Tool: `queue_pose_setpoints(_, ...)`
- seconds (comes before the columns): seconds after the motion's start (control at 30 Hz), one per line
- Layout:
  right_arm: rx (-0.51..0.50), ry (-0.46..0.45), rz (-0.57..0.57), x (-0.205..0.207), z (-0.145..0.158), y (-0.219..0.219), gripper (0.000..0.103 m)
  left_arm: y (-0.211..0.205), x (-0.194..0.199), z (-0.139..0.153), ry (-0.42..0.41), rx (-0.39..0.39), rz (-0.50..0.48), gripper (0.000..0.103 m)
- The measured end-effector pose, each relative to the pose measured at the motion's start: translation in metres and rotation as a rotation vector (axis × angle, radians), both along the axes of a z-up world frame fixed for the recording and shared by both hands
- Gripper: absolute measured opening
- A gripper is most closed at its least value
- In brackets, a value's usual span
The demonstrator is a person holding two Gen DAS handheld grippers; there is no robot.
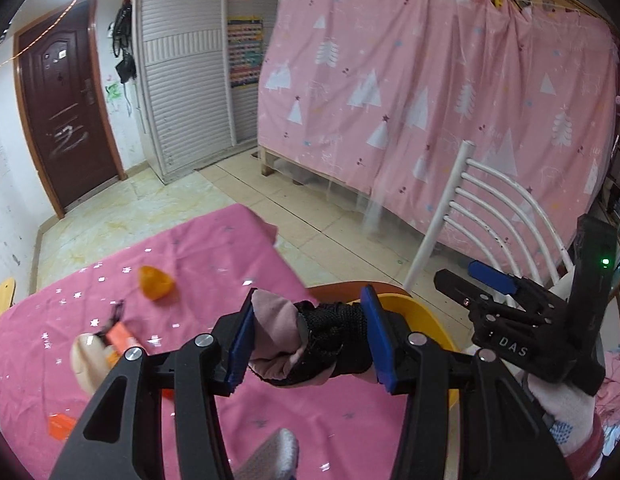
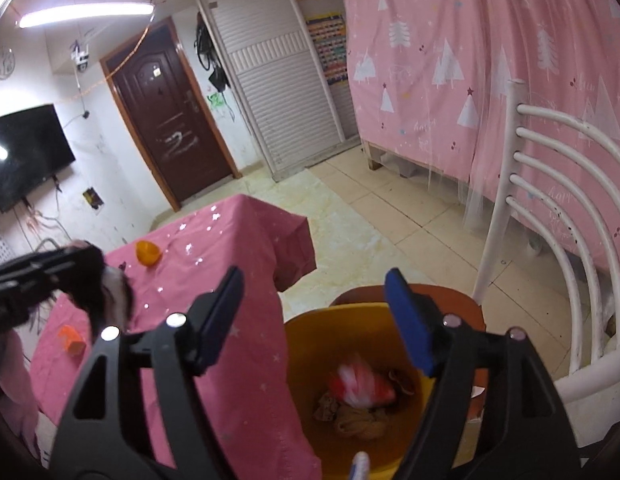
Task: Collect trash
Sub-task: 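Carry the glove and Hello Kitty bag over the yellow bin and open both grippers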
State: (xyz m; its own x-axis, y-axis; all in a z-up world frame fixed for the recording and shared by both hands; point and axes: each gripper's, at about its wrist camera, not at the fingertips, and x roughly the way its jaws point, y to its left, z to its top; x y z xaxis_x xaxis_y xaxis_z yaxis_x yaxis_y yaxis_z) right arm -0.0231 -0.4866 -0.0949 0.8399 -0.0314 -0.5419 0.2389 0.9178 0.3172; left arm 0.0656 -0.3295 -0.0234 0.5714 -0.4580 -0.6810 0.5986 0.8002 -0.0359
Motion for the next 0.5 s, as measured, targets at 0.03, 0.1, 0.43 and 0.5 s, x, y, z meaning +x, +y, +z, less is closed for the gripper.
queue_pose_setpoints(0.03,0.005,-0.009,-0.006,-0.002,0.001,-0.003,0.070,-0.009,0.000,-0.003,0.009,0.001,-0.005,0.041)
queue_pose_setpoints(0.1,0.017,-0.027,-0.020,-0.008,0.002,-0.007,0.070,-0.021,0.000,-0.006,0.024,0.000,-0.012,0.042)
queue_pose_setpoints(0.43,0.062,-0.104,-0.092,-0.029,0.012,-0.035,0.073,-0.062,-0.010,-0.017,0.028,-0.010,-0.074,0.072)
queue_pose_setpoints(0.5,0.063,-0.107,-0.092,-0.030,0.012,-0.037,0.073,-0.062,-0.012,-0.016,0.005,-0.009,-0.067,0.075)
